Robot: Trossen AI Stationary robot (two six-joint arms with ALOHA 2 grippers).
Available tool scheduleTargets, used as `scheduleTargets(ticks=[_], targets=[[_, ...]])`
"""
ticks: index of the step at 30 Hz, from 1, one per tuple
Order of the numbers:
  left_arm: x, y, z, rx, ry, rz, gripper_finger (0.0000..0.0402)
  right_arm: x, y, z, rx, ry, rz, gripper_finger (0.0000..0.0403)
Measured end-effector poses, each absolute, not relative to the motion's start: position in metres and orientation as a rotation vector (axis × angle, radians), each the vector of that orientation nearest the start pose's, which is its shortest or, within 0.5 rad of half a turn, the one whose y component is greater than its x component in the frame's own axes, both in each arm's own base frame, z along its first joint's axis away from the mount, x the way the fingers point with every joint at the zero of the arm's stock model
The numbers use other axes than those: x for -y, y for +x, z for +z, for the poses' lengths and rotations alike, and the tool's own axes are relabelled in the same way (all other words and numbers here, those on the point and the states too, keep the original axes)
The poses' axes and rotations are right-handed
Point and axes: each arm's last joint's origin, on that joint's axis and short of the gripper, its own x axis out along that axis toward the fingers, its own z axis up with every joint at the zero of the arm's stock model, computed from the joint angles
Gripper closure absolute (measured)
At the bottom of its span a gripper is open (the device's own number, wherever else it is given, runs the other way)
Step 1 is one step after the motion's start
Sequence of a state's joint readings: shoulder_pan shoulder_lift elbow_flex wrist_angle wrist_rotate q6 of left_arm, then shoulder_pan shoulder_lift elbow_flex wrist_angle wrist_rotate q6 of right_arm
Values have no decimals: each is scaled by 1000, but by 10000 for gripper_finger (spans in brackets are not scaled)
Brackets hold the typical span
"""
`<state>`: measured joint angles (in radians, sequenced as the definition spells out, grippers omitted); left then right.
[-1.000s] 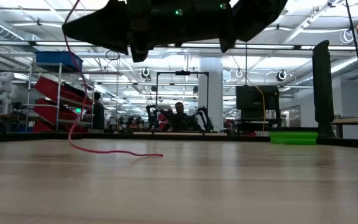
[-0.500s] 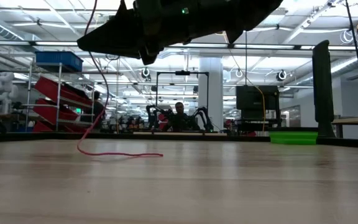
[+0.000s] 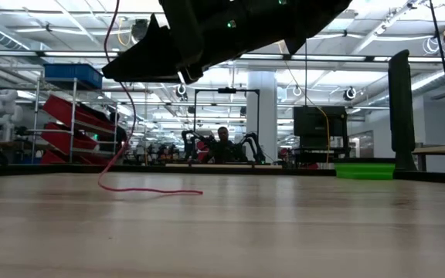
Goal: Coil cords
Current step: Coil the red wire on the black spool
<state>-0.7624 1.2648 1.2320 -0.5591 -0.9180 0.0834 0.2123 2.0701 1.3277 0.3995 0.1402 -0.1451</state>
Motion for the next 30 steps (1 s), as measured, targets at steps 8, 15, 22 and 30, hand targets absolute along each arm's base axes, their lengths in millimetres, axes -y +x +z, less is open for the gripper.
scheduleTargets(ticks=[8,15,22,30], targets=[[162,203,359,-403,523,135,393,-95,447,179,-357,-250,61,252],[162,203,359,-403,522,136,393,-98,445,175,-405,-253,72,250],[162,203,359,-403,522,136,393,-99,441,183,-407,-272,2,250],[162,203,359,-403,522,136,393,-94,445,182,-376,-251,-4,250]])
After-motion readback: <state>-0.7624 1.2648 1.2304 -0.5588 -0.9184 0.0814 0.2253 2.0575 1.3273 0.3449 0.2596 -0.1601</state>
